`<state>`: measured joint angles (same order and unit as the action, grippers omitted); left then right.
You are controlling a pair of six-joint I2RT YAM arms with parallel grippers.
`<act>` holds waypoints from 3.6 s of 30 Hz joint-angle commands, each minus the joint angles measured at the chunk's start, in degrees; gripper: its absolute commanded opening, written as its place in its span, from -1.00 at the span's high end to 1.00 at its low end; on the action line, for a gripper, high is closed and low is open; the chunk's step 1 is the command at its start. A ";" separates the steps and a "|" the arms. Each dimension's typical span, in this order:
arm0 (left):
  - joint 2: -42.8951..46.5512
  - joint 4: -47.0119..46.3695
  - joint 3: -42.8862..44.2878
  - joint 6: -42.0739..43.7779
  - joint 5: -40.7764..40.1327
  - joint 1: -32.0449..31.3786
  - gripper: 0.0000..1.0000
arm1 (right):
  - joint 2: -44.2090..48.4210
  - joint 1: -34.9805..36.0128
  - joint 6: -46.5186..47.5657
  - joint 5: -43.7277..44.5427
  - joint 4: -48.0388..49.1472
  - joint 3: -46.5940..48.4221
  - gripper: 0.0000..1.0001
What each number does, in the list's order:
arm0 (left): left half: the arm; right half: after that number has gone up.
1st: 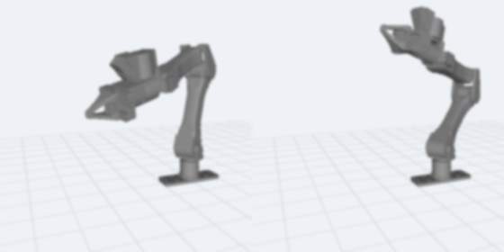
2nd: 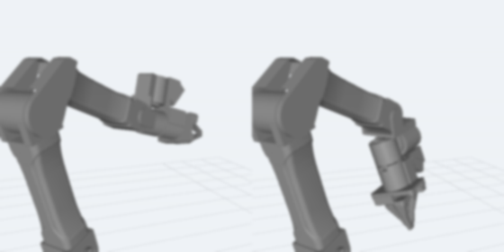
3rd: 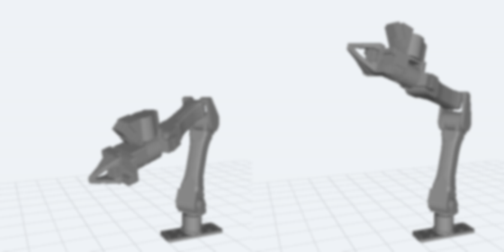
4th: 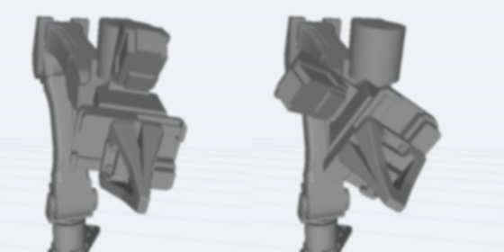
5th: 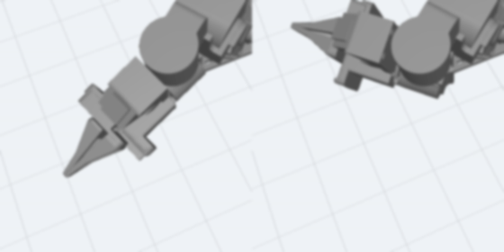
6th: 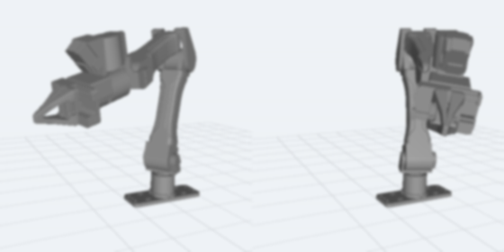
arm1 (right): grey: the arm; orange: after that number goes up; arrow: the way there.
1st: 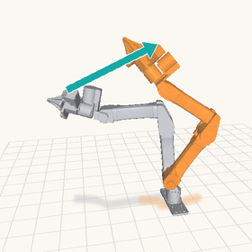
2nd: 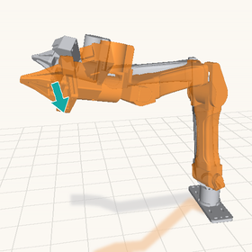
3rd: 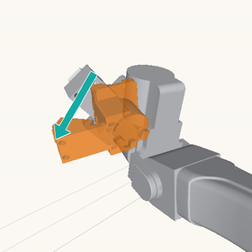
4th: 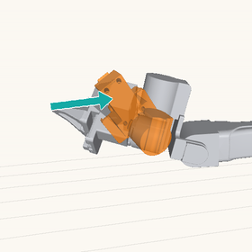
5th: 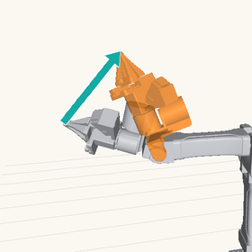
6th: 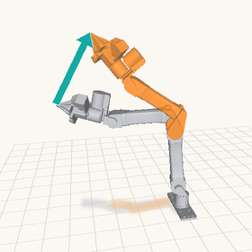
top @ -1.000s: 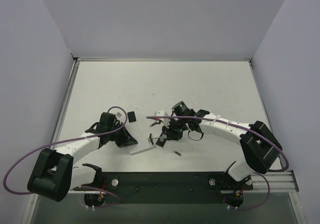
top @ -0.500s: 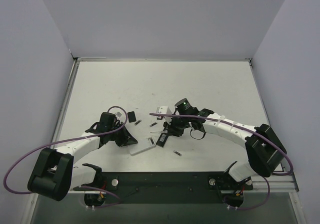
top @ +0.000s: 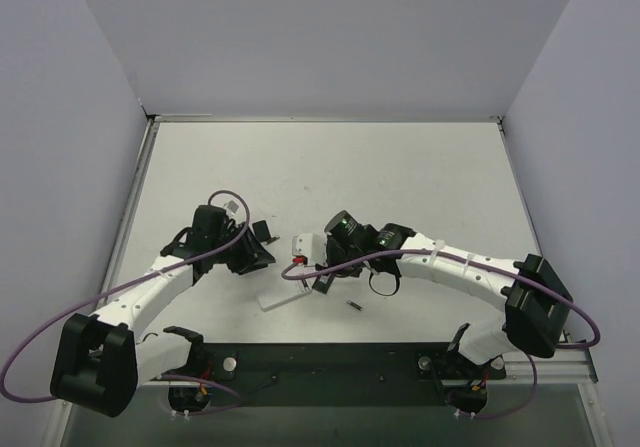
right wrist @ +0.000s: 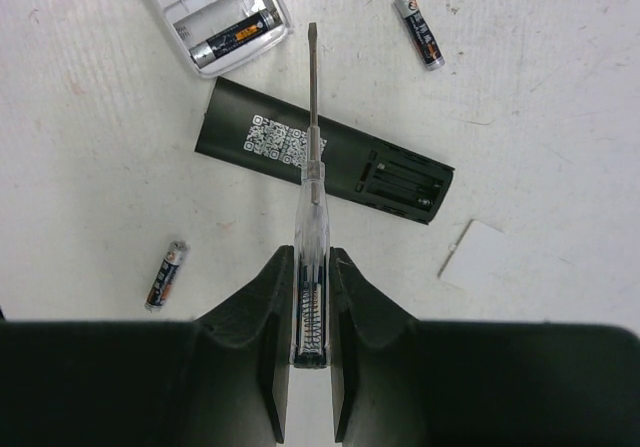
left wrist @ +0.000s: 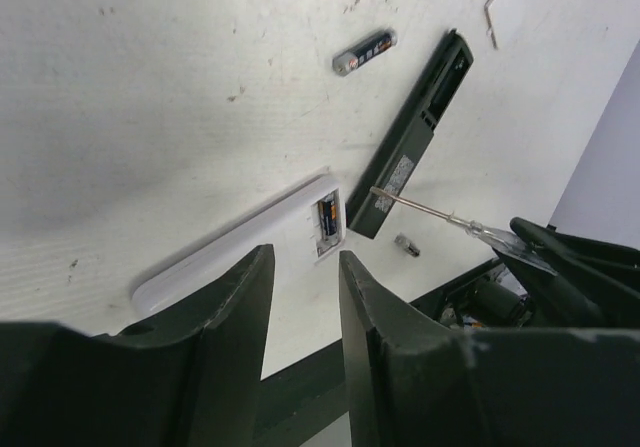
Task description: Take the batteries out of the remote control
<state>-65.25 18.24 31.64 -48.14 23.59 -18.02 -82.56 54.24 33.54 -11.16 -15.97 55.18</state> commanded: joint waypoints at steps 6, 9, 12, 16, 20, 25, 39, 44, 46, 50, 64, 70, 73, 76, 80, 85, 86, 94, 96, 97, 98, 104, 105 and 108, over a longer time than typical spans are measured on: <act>2.23 8.04 0.89 1.64 -7.69 0.88 0.17 | 1.27 5.78 8.82 17.11 -8.64 5.64 1.00; 3.11 7.69 -1.05 1.03 -7.86 0.97 0.18 | 0.65 8.41 11.45 21.07 -9.87 6.26 1.00; 3.91 6.81 -2.63 0.15 -6.82 0.97 0.21 | -0.14 10.88 13.21 24.15 -10.75 7.48 1.00; 3.73 6.46 -3.86 -0.11 -6.28 0.88 0.22 | -1.28 13.78 14.01 25.57 -11.81 9.42 1.00; 4.17 6.28 -4.65 0.06 -5.67 0.97 0.24 | -2.95 16.16 14.36 26.98 -13.29 11.17 1.00; 5.48 6.02 -5.09 -0.11 -4.52 0.97 0.30 | -6.46 18.88 14.10 29.35 -16.46 13.81 1.00; 7.86 1.54 -6.49 -1.60 1.80 0.88 0.44 | -13.23 21.35 10.14 32.08 -23.32 19.88 1.00; 6.98 -2.77 -9.22 -3.80 4.09 0.88 0.55 | -14.11 21.35 10.05 32.16 -23.94 20.14 1.00; 6.11 -3.64 -10.19 -4.50 4.09 0.80 0.59 | -14.29 21.35 10.14 31.81 -23.94 20.15 1.00; 4.09 -4.70 -10.98 -4.95 4.00 0.88 0.61 | -15.17 21.35 10.14 31.81 -23.94 20.14 1.00; 0.30 -4.18 -10.63 -3.63 2.86 0.88 0.62 | -16.57 21.88 9.62 30.76 -23.94 21.02 1.00; 0.21 -4.00 -10.72 -3.19 2.77 0.88 0.62 | -17.28 22.31 9.44 30.84 -24.02 21.46 1.00; 0.30 -4.00 -10.63 -3.19 2.77 0.88 0.62 | -17.89 22.58 9.35 31.11 -24.20 21.72 1.00; 0.30 -3.74 -10.63 -3.19 2.69 0.88 0.62 | -18.86 22.67 9.09 31.46 -24.81 22.25 1.00; 0.22 -3.74 -10.72 -3.10 2.60 0.88 0.62 | -20.70 22.75 8.39 33.39 -26.74 23.39 1.00; 0.21 -3.65 -10.81 -3.10 2.33 0.88 0.62 | -21.67 23.19 8.47 33.48 -28.15 24.36 1.00; 0.13 -3.65 -10.98 -3.10 2.33 0.80 0.62 | -21.76 23.45 9.08 33.31 -28.24 24.45 1.00; -0.66 -4.26 -11.33 -3.19 1.81 0.88 0.61 | -22.90 23.02 13.48 27.61 -28.42 26.56 1.00; -0.75 -4.26 -11.25 -3.19 1.72 0.88 0.62 | -22.73 22.49 13.39 25.76 -28.33 26.56 1.00; -0.66 -4.26 -11.25 -3.19 1.72 0.88 0.62 | -22.21 21.62 13.57 24.70 -28.33 26.30 1.00; -0.75 -4.18 -11.25 -3.19 1.54 0.88 0.61 | -22.03 21.00 13.57 22.17 -28.42 26.12 1.00; -1.37 -4.09 -11.07 -2.92 1.10 0.80 0.62 | -19.22 16.52 15.85 14.07 -25.88 22.61 1.00; -1.45 -4.09 -11.07 -2.92 0.93 0.88 0.62 | -19.13 16.08 16.20 12.93 -25.61 22.43 1.00; -1.81 -4.61 -11.16 -3.01 0.75 0.88 0.62 | -19.04 14.76 16.91 9.34 -24.29 21.99 1.00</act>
<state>-65.60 12.58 20.51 -52.51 28.64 -17.41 -102.10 69.89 48.38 8.29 -39.79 79.05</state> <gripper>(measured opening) 0.192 0.118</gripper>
